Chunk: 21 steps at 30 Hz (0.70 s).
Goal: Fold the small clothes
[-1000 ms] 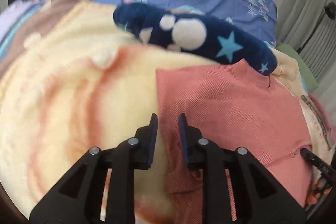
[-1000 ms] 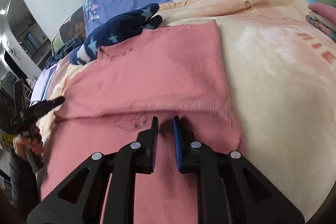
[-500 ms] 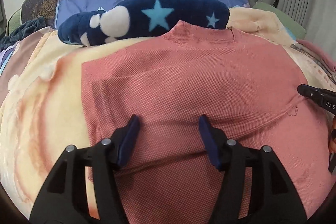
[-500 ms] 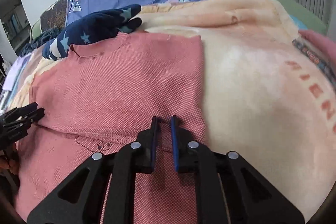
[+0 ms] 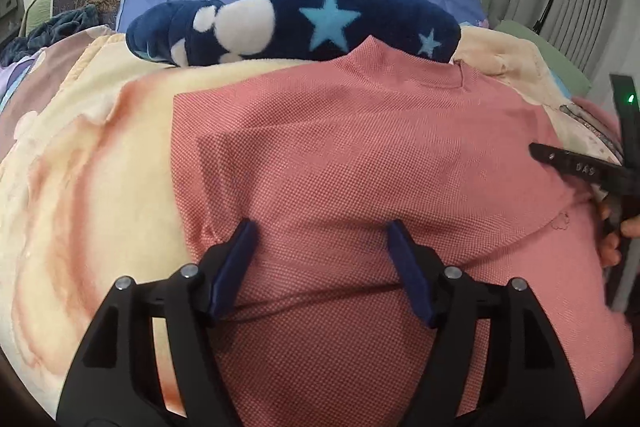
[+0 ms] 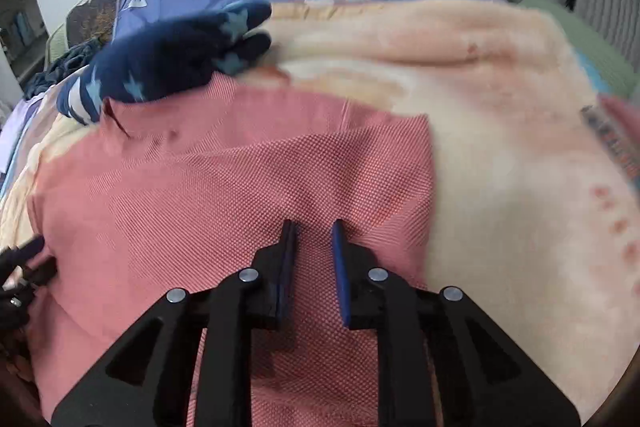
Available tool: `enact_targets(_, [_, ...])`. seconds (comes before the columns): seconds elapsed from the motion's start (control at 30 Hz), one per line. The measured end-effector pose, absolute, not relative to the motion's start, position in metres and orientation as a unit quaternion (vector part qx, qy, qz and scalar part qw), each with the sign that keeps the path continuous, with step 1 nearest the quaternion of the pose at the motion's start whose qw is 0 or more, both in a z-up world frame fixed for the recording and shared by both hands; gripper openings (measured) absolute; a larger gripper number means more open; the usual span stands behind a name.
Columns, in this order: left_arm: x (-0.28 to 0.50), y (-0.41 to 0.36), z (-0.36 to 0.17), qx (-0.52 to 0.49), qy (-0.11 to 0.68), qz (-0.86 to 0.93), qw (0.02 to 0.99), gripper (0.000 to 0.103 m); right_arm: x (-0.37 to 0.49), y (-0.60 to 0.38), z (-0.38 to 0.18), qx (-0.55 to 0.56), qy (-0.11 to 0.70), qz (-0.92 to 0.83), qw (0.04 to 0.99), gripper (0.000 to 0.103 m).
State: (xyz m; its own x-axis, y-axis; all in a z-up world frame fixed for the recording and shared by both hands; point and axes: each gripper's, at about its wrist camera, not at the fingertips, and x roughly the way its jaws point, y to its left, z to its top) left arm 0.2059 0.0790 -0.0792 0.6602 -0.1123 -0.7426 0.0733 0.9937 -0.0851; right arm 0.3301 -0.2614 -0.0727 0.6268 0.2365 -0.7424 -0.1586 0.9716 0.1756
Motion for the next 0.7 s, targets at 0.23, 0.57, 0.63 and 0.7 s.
enact_targets(0.23, [0.189,0.084,-0.065,-0.029,0.393,-0.041,0.918,0.07,0.291,-0.268,-0.045,0.034,0.394,0.103,0.913,0.024])
enact_targets(0.57, [0.085,0.107,-0.038,-0.015,0.372,-0.052,0.927,0.077,0.185,-0.336,-0.031,0.061,0.359,0.101,0.926,0.024])
enact_targets(0.63, [0.069,0.109,-0.043,-0.015,0.382,-0.055,0.923,0.077,0.169,-0.342,-0.036,0.065,0.371,0.102,0.921,0.024])
enact_targets(0.7, [0.054,0.109,-0.05,-0.015,0.393,-0.06,0.918,0.077,0.158,-0.345,-0.041,0.068,0.381,0.107,0.916,0.025])
